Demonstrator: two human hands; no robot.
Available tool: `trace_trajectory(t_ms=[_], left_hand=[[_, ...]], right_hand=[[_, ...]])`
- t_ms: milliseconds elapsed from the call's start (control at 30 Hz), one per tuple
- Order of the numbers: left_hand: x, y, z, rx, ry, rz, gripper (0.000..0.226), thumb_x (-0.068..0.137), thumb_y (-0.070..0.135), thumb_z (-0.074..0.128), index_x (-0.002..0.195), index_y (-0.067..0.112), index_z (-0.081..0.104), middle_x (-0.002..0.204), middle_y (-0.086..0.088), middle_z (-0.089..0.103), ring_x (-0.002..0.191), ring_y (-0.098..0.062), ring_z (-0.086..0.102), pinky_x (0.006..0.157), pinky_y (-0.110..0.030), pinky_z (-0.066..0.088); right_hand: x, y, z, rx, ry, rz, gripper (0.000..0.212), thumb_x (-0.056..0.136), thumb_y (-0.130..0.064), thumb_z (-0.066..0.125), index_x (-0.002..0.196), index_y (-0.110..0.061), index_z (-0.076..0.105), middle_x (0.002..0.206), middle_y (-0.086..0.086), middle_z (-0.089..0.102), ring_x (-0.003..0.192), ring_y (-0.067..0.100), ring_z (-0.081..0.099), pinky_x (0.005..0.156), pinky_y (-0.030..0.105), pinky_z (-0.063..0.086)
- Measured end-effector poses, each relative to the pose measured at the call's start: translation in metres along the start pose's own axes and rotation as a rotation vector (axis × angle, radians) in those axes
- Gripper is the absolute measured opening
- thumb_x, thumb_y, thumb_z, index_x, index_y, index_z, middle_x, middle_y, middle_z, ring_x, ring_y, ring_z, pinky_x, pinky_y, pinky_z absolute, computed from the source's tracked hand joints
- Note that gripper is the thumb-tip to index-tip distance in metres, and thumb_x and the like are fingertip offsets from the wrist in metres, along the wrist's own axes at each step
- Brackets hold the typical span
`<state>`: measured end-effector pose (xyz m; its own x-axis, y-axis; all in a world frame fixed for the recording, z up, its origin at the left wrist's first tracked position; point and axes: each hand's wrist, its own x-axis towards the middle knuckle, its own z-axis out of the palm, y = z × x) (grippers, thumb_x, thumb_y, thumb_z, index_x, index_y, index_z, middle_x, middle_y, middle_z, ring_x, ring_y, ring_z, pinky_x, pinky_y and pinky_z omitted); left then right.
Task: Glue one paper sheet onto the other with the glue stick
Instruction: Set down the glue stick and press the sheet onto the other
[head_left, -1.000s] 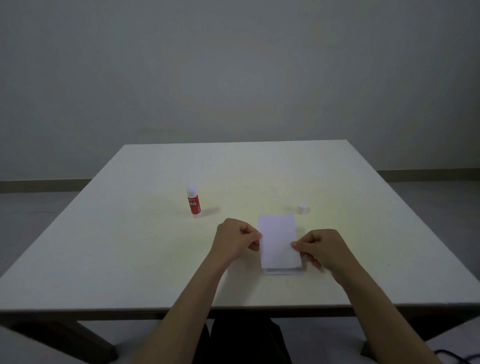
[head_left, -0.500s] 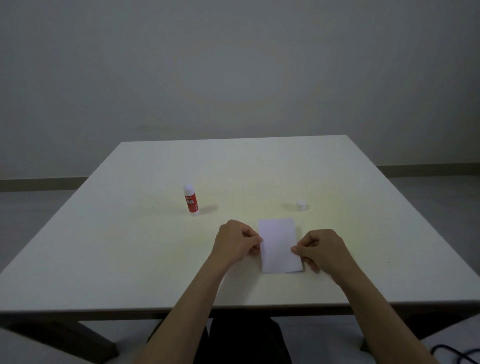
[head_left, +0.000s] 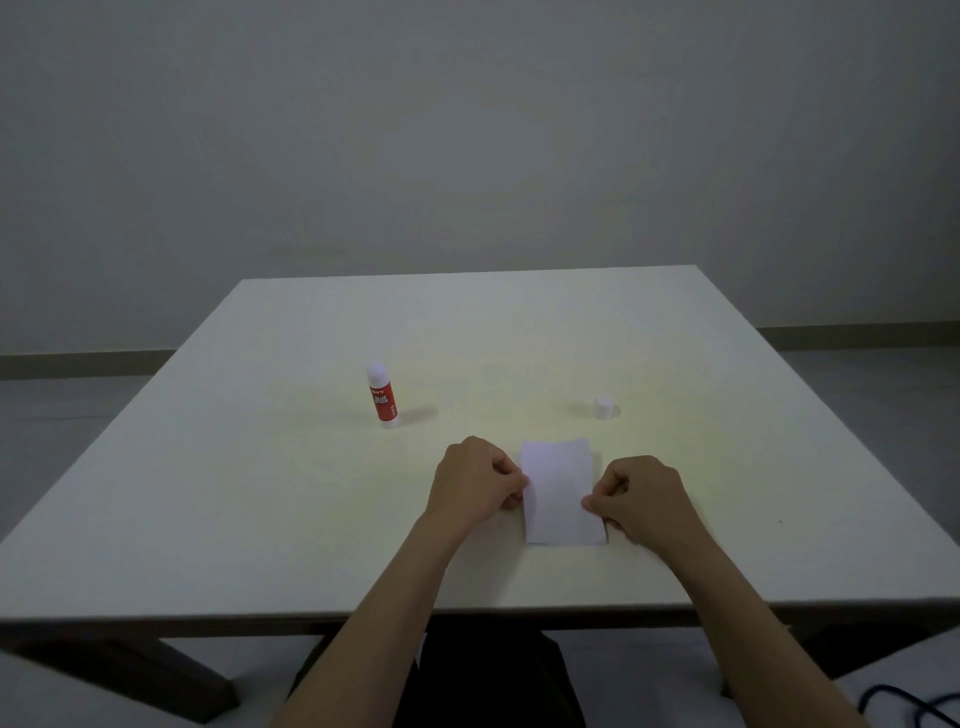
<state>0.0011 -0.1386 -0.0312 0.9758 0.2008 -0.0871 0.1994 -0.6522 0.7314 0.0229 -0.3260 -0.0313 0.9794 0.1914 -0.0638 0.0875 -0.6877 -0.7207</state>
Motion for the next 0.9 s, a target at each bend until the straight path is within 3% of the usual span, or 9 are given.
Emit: trace_trajectory(t_ms=[200, 333, 400, 467, 567, 733, 800, 833, 900], left_hand=[[0.000, -0.001, 0.008, 0.129, 0.071, 0.053, 0.012, 0.069, 0.020, 0.071, 0.066, 0.010, 0.067, 0.070, -0.001, 0.070, 0.070, -0.021, 0.064, 0.064, -0.032, 0.051], [0.000, -0.008, 0.009, 0.199, 0.144, 0.136, 0.034, 0.073, 0.036, 0.072, 0.099, 0.020, 0.059, 0.093, 0.004, 0.059, 0.091, -0.018, 0.057, 0.073, -0.029, 0.043], [0.000, -0.013, 0.007, 0.274, 0.068, 0.255, 0.056, 0.079, 0.045, 0.065, 0.129, 0.025, 0.048, 0.130, 0.003, 0.052, 0.122, -0.018, 0.047, 0.096, -0.034, 0.038], [0.000, -0.015, 0.005, 0.423, -0.128, 0.361, 0.073, 0.084, 0.054, 0.053, 0.146, 0.029, 0.023, 0.156, 0.007, 0.024, 0.145, -0.017, 0.016, 0.116, -0.044, 0.015], [-0.002, -0.020, 0.009, 0.608, -0.353, 0.414, 0.079, 0.088, 0.059, 0.038, 0.149, 0.028, 0.000, 0.160, 0.010, -0.005, 0.146, -0.020, -0.014, 0.115, -0.053, -0.010], [-0.003, -0.033, 0.000, 0.658, -0.399, 0.381, 0.082, 0.088, 0.063, 0.032, 0.148, 0.027, -0.010, 0.159, 0.011, -0.014, 0.145, -0.021, -0.020, 0.114, -0.055, -0.015], [-0.002, -0.044, -0.012, 0.670, -0.380, 0.355, 0.084, 0.087, 0.065, 0.033, 0.148, 0.028, -0.010, 0.158, 0.012, -0.014, 0.144, -0.022, -0.021, 0.113, -0.056, -0.016], [-0.001, -0.050, -0.019, 0.672, -0.368, 0.339, 0.085, 0.086, 0.066, 0.034, 0.148, 0.028, -0.010, 0.158, 0.013, -0.014, 0.144, -0.023, -0.021, 0.113, -0.056, -0.016], [-0.001, -0.063, -0.033, 0.676, -0.357, 0.312, 0.088, 0.084, 0.068, 0.034, 0.148, 0.029, -0.011, 0.158, 0.014, -0.015, 0.144, -0.023, -0.023, 0.112, -0.055, -0.016]], right_hand=[[0.004, 0.003, 0.000, -0.152, 0.008, 0.003, 0.046, 0.070, -0.019, 0.078, 0.053, -0.016, 0.035, 0.058, -0.003, 0.043, 0.059, 0.015, 0.042, 0.052, 0.028, 0.031], [0.005, 0.005, -0.002, -0.117, 0.016, 0.026, 0.049, 0.067, -0.021, 0.080, 0.056, -0.018, 0.032, 0.060, -0.004, 0.040, 0.054, 0.009, 0.035, 0.048, 0.025, 0.025], [0.006, 0.004, -0.002, -0.128, 0.009, 0.025, 0.049, 0.067, -0.022, 0.080, 0.057, -0.018, 0.032, 0.061, -0.003, 0.040, 0.055, 0.009, 0.035, 0.048, 0.024, 0.024], [0.007, 0.004, -0.001, -0.131, 0.016, 0.027, 0.048, 0.067, -0.022, 0.079, 0.058, -0.018, 0.033, 0.061, -0.003, 0.041, 0.055, 0.010, 0.036, 0.048, 0.024, 0.025], [0.008, 0.004, -0.001, -0.130, 0.024, 0.030, 0.045, 0.066, -0.022, 0.079, 0.059, -0.018, 0.035, 0.062, -0.003, 0.044, 0.058, 0.014, 0.041, 0.048, 0.025, 0.028], [0.002, -0.007, 0.007, -0.178, 0.043, 0.012, 0.032, 0.070, -0.029, 0.076, 0.075, -0.016, 0.047, 0.072, -0.002, 0.051, 0.070, 0.019, 0.049, 0.056, 0.030, 0.033], [-0.005, -0.016, 0.020, -0.293, 0.103, -0.125, 0.028, 0.078, -0.037, 0.067, 0.097, -0.020, 0.054, 0.091, 0.000, 0.058, 0.089, 0.022, 0.053, 0.068, 0.032, 0.039], [-0.009, -0.018, 0.030, -0.380, 0.097, -0.220, 0.036, 0.085, -0.041, 0.057, 0.115, -0.023, 0.053, 0.115, 0.003, 0.059, 0.108, 0.025, 0.051, 0.083, 0.034, 0.040], [-0.023, -0.025, 0.049, -0.578, 0.013, -0.432, 0.053, 0.094, -0.051, 0.025, 0.141, -0.028, 0.032, 0.154, -0.006, 0.030, 0.142, 0.027, 0.023, 0.111, 0.044, 0.023]])
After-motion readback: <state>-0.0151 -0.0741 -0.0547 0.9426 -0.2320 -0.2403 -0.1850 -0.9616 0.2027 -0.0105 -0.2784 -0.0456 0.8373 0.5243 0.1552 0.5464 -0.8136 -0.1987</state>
